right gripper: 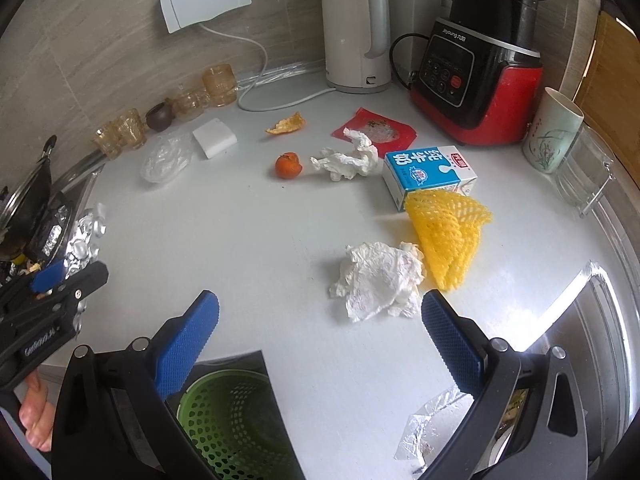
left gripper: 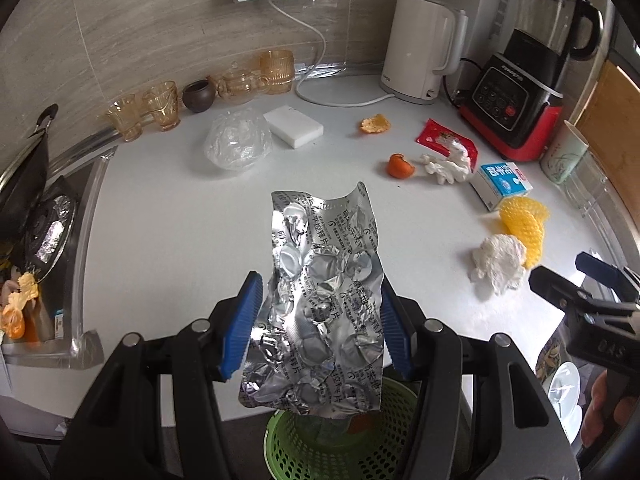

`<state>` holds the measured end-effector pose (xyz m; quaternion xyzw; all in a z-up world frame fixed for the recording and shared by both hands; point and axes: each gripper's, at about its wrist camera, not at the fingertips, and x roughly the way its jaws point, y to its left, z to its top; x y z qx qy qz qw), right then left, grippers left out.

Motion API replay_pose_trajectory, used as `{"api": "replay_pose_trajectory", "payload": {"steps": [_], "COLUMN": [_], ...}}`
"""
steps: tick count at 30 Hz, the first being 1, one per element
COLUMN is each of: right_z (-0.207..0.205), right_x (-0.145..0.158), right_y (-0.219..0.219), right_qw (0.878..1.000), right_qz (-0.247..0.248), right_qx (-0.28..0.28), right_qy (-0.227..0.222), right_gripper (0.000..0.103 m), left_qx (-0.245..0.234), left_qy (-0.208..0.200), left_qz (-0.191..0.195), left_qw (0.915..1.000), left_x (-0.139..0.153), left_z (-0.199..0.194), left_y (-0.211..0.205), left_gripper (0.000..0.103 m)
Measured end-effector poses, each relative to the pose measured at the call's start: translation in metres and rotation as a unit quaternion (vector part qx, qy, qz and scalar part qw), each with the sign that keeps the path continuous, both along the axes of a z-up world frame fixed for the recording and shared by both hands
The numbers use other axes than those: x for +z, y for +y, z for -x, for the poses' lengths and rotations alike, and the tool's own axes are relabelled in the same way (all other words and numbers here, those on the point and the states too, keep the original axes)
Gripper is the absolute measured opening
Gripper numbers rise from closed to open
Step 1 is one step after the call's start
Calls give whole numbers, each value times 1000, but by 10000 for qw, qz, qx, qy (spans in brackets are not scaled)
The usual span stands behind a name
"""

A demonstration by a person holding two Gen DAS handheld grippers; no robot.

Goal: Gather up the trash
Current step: 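Carry the foil pack toward the basket with the left tool while the right tool grasps the white tissue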

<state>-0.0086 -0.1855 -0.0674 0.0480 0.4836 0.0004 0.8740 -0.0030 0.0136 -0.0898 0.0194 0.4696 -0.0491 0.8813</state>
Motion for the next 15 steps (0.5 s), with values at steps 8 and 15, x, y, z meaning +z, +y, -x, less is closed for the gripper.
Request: {"api": "replay_pose_trajectory", "payload": {"steps": [8, 15], "right_z": [7, 9], "right_x": [4, 2], "right_y": [-4, -13], "right_qw": [9999, 9999], "right_qz": [52, 78], "right_qx": [18, 6], "right_qy": [-92, -94], "right_gripper": [101, 101], "left_qx": [-9, 2], "left_qy": [-46, -41], "left_qz": [8, 8], "left_qw": [10000, 10000], "left_x": [7, 9], "left_z": [17, 22], "left_y": [-9, -18], "left_gripper": [55, 55]}}
